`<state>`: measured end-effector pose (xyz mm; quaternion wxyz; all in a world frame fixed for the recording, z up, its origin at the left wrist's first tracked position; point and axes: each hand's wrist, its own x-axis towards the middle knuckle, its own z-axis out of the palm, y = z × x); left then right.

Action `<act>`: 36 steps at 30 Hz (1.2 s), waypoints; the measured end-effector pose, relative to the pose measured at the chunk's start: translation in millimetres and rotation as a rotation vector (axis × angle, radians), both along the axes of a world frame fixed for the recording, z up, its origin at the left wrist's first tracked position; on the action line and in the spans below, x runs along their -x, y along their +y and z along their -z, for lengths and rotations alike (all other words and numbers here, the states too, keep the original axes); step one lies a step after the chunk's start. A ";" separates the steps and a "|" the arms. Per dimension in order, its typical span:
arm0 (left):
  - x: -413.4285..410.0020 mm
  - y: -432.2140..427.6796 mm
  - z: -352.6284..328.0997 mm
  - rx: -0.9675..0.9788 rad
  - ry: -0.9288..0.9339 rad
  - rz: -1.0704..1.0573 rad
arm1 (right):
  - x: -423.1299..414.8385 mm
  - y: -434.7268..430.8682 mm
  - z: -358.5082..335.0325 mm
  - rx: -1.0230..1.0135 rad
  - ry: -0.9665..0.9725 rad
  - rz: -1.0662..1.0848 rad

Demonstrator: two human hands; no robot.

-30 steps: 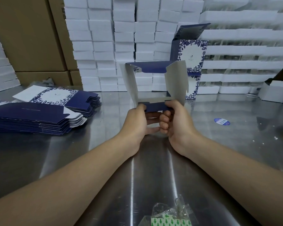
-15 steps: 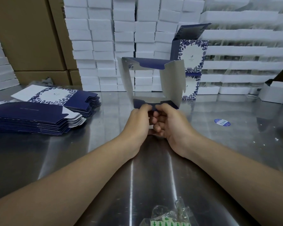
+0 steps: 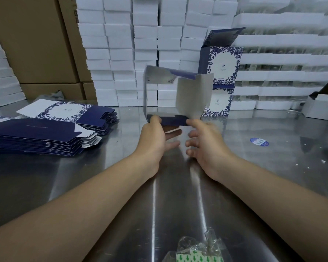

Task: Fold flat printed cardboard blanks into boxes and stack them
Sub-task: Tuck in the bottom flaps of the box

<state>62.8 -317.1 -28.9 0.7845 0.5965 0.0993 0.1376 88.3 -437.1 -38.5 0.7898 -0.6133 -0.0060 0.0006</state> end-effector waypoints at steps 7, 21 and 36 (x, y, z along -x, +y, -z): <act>-1.1 6.4 3.7 -0.274 0.016 -0.080 | 0.5 -6.6 -7.2 0.073 -0.124 0.259; 8.2 2.5 1.4 -0.455 -0.041 -0.050 | -3.4 -17.0 -14.6 -0.002 -0.162 0.229; 4.0 1.6 3.2 -0.467 0.040 0.260 | -2.0 -14.2 -12.0 -0.099 -0.038 0.150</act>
